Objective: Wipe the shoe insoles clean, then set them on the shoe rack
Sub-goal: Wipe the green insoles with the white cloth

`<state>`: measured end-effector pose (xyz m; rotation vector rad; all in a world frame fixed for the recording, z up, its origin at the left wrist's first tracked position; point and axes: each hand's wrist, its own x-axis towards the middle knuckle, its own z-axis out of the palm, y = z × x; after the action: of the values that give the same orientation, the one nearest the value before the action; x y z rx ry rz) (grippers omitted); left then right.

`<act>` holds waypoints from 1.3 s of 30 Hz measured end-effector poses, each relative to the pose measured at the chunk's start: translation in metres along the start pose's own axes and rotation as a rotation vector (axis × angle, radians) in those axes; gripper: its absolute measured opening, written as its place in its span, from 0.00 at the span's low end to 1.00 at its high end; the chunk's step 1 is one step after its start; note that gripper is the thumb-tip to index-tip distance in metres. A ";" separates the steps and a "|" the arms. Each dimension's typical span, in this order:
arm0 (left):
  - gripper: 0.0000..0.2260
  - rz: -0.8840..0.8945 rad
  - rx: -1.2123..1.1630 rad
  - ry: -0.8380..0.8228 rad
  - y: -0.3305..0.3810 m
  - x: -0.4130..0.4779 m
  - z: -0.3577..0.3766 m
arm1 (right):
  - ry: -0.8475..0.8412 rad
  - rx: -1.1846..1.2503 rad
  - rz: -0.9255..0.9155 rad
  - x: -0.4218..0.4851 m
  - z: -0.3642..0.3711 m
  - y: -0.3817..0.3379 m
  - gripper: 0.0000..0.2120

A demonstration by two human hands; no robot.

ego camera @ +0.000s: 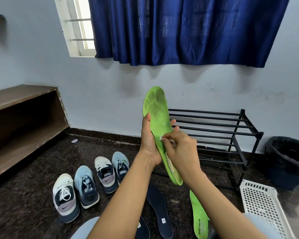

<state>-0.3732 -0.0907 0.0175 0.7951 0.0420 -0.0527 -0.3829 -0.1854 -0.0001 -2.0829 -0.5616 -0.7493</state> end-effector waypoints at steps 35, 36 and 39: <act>0.42 -0.001 0.067 0.000 -0.007 0.006 -0.003 | 0.001 0.183 -0.042 -0.002 -0.004 -0.003 0.05; 0.42 -0.003 0.051 -0.006 -0.005 0.007 -0.004 | -0.011 0.191 -0.039 -0.003 -0.004 -0.004 0.05; 0.40 0.005 0.044 0.007 -0.009 0.008 -0.006 | -0.020 0.183 -0.028 0.004 -0.005 -0.003 0.06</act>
<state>-0.3663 -0.0924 0.0065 0.8395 0.0454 -0.0467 -0.3838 -0.1871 0.0065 -1.9192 -0.6471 -0.6681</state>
